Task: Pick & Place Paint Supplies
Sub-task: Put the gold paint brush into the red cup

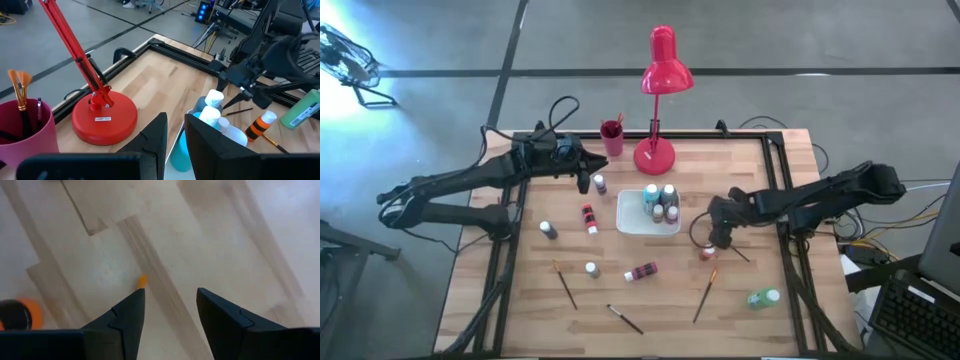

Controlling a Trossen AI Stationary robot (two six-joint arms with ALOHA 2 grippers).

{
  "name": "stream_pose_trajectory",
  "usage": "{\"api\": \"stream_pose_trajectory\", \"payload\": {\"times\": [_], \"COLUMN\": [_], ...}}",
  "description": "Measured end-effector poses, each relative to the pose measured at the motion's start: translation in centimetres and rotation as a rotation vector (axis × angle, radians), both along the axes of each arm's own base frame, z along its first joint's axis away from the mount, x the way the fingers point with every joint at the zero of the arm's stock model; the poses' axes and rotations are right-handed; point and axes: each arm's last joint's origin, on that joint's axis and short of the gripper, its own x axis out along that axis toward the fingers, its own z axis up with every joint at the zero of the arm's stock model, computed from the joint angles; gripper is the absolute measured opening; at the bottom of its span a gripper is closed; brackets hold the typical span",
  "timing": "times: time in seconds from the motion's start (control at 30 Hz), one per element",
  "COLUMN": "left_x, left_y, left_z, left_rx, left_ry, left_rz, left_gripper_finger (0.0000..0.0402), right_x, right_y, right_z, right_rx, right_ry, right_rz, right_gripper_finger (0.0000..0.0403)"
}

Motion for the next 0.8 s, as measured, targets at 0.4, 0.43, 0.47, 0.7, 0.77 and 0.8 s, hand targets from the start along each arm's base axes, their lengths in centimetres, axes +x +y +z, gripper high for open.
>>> {"api": "stream_pose_trajectory", "payload": {"times": [0.4,0.43,0.47,0.7,0.77,0.8], "left_x": [0.0,0.0,0.0,0.0,0.0,0.0], "left_y": [0.0,0.0,0.0,0.0,0.0,0.0], "left_z": [-0.1,-0.1,-0.1,-0.1,-0.1,-0.1], "left_rx": [-0.005,-0.005,-0.005,-0.006,-0.006,-0.006], "left_ry": [0.001,0.001,0.001,0.001,0.001,0.001], "left_rz": [0.001,0.001,0.002,0.002,0.002,0.002], "left_gripper_finger": [0.0071,0.0071,0.0071,0.0071,0.0071,0.0071], "right_x": [2.1,2.2,2.2,2.4,2.4,2.4], "right_y": [0.4,0.4,0.4,0.5,0.5,0.5], "right_z": [-1.5,-1.7,-1.9,-2.6,-2.5,-2.4], "right_rx": [0.075,0.078,0.082,0.085,0.085,0.087], "right_ry": [0.078,0.088,0.099,0.129,0.123,0.118], "right_rz": [0.063,0.063,0.064,0.066,0.066,0.065], "right_gripper_finger": [0.0195,0.0194,0.0191,0.0162,0.0149,0.0142]}}
